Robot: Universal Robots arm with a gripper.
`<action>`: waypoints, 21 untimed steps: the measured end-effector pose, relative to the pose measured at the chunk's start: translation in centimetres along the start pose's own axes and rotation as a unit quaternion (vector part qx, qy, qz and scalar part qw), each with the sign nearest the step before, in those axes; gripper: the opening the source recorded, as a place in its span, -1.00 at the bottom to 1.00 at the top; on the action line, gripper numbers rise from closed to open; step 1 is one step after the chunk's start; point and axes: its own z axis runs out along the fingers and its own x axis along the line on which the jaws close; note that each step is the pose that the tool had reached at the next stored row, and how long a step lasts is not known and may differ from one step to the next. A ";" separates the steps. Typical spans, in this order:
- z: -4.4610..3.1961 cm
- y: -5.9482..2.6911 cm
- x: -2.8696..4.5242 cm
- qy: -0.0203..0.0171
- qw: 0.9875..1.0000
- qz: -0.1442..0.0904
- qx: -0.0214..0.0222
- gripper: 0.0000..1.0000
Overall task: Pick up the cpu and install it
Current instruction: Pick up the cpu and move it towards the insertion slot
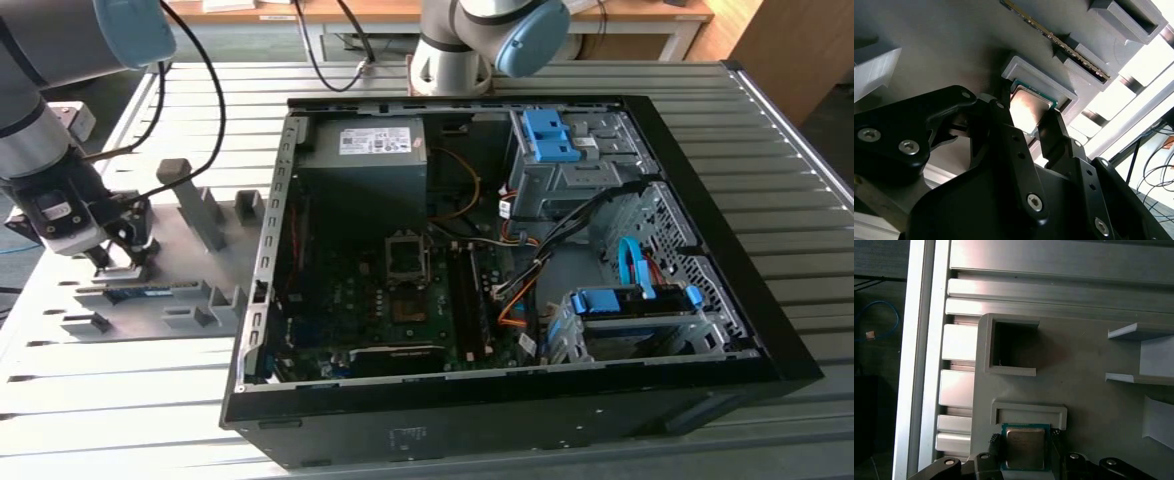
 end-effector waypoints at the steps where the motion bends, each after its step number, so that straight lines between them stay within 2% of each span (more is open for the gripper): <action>1: 0.00 0.00 0.00 0.000 1.000 0.000 0.000 -0.06; 4: -0.13 0.00 0.00 0.000 1.000 0.000 0.000 -0.06; 10: -1.55 0.01 0.04 0.000 1.000 0.000 0.000 -0.06; 21: -2.96 0.02 0.07 0.000 1.000 0.000 -0.002 -0.06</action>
